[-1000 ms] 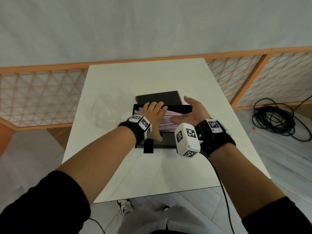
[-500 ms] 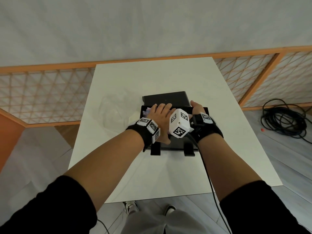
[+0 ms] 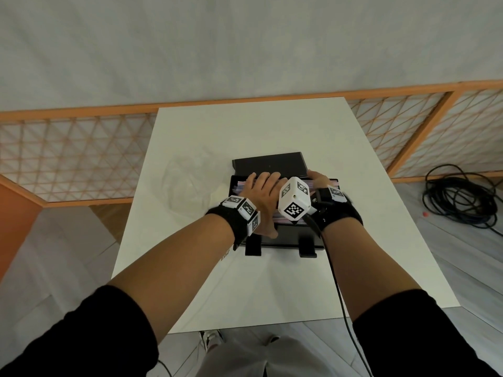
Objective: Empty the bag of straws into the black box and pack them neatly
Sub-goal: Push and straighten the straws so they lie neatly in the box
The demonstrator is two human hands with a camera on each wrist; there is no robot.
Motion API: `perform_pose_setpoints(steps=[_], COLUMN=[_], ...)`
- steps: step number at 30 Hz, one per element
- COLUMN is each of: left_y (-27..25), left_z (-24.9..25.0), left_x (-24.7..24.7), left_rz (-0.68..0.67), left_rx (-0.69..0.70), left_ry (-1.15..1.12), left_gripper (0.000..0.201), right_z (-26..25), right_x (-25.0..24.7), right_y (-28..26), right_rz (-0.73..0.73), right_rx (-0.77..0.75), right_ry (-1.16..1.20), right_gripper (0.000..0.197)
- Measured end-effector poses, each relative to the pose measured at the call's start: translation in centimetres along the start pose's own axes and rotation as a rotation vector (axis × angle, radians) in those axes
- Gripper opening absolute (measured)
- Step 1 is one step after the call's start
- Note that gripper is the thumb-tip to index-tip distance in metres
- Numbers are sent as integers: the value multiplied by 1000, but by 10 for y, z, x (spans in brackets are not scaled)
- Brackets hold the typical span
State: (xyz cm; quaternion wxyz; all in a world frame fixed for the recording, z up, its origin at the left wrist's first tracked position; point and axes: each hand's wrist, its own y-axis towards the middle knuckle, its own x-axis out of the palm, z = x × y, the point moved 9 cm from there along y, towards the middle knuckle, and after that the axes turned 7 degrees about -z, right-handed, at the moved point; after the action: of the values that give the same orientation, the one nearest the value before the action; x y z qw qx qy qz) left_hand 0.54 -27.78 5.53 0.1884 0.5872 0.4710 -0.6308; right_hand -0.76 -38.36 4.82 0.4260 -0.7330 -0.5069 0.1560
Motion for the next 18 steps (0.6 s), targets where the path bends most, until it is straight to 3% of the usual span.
perform_pose_setpoints(steps=[5,9,13,16,18], left_y=[0,-2,2,3,3], left_z=[-1,1,0,-1,-1], left_x=[-2,-2,1,3,3], left_rz=[15,22,5,1,0], left_rx=[21,22,0,-6,-8], left_ry=[-27,-21,2,5,5], left_gripper=[119,118,121,122,122], right_z=[-1,2,11,15,14], right_x=[-9,-2,-3,-5,-8], right_y=[-16,-12,-11,-7,-7], right_rz=[29,-57,-111,-67,-31], right_rx=[-34,-89,-9,-9,-1], right_ry=[-40,37,81,32,-15], right_gripper=[33,54,56,65,60])
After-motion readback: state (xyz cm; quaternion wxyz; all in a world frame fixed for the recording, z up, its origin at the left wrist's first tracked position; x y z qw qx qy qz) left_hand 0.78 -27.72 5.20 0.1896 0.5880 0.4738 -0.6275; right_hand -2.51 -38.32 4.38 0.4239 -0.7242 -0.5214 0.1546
